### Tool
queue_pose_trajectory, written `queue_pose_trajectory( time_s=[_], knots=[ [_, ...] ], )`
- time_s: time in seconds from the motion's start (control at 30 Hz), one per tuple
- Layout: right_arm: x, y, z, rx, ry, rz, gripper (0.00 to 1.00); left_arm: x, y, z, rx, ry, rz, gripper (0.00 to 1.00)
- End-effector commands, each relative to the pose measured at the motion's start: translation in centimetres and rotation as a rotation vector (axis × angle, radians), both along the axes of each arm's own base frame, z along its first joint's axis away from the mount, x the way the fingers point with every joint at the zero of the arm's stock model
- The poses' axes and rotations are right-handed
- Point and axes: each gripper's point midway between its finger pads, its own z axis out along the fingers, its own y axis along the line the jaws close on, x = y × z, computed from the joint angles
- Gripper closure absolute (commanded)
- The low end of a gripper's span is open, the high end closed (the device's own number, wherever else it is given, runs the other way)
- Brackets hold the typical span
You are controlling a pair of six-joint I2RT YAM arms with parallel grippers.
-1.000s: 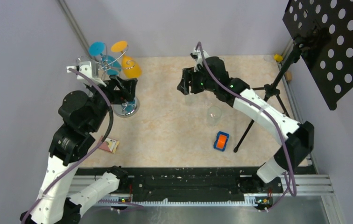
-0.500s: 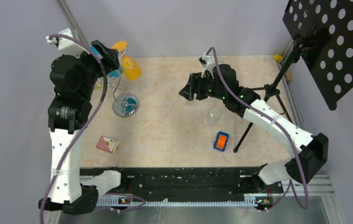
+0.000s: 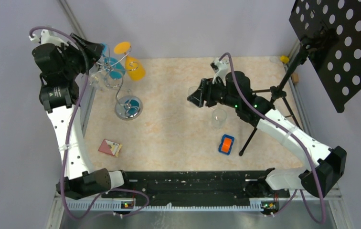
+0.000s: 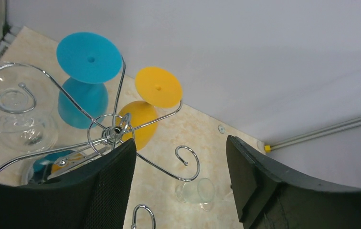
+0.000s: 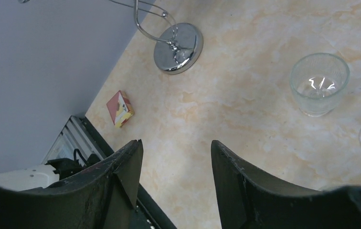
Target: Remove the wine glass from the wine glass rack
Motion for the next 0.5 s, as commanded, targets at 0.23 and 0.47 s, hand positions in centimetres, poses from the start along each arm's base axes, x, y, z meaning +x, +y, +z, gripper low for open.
queue_pose_trajectory(
  time_s=[0.23, 0.47],
  knots=[
    [-2.2, -0.3, 1.9, 0.132, -0.053, 0.055, 0.44, -0.4, 5.1, -0.2, -0.092, -0.009, 0.107, 0.35],
    [-1.7, -1.4, -0.5, 0.062, -0.064, 0.008, 0.44, -3.0, 8.1, -2.6, -0.04, 0.064, 0.231, 0.31]
  ],
)
